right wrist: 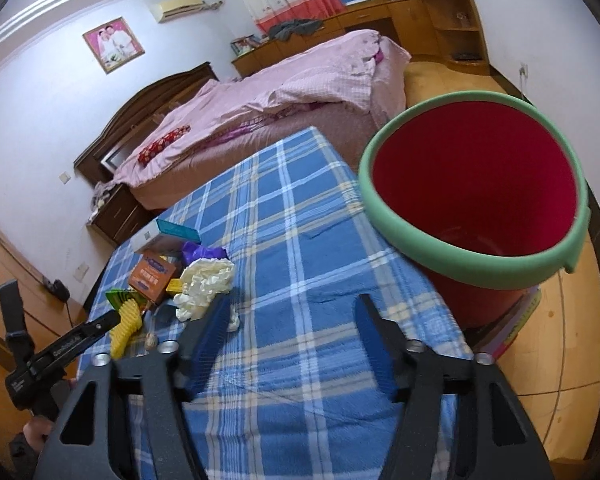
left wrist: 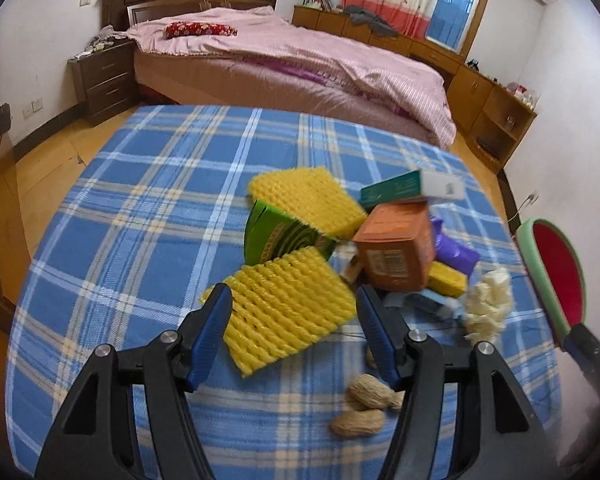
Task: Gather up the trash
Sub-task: 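Move both open grippers back to the trash pile on the bed, then grasp the yellow foam sleeve with the left gripper while the right grasps the crumpled white bag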
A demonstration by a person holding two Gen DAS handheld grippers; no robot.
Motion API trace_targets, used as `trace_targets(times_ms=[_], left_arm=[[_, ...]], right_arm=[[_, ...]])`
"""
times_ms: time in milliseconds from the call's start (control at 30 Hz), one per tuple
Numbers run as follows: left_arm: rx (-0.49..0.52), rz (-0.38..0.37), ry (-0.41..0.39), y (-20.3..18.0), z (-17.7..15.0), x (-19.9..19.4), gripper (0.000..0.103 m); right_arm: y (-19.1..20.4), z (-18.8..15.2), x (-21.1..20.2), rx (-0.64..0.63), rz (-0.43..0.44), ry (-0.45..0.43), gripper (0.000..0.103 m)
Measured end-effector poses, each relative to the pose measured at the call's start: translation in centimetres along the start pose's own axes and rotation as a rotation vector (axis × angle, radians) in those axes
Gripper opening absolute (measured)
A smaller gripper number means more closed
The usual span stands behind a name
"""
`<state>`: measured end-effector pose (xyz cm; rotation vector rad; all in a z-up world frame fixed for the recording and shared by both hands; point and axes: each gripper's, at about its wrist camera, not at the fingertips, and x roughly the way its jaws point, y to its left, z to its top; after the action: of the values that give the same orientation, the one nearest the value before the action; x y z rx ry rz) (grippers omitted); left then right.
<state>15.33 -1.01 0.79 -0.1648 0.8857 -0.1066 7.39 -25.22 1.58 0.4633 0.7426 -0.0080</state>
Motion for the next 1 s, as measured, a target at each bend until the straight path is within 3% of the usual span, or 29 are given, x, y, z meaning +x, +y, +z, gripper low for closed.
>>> trace_targets(times_ms=[133,400,600,767,1000], left_arm=[[-0.01,0.031,0.036,0.5,-0.2,1.7,0.064],[0.023,0.055,0.033,0.1,-0.6,1.7,0.064],[-0.054,-0.013,0.023,1.8,-1.1,-0.2,0.064],[-0.064,0.042,0.043,2.7,-1.4,0.1,0.064],[-0.053,0.036,0.041,2.2,-1.8,0.9,0.064]], right_arm=[[0.4,0.2,0.9,-0.014,0.004,0.009,0.073],[1.8,0.2,2.3,-0.048,0.018,0.038,0.073],[3.2,-0.3,3.6,-0.084,0.04,0.074,0.073],[4.6,-0.6,5.1,-0.121,0.058,0.105,0.074],[5.8,-1.1,6.8,-0.167,0.066,0.147,0.074]])
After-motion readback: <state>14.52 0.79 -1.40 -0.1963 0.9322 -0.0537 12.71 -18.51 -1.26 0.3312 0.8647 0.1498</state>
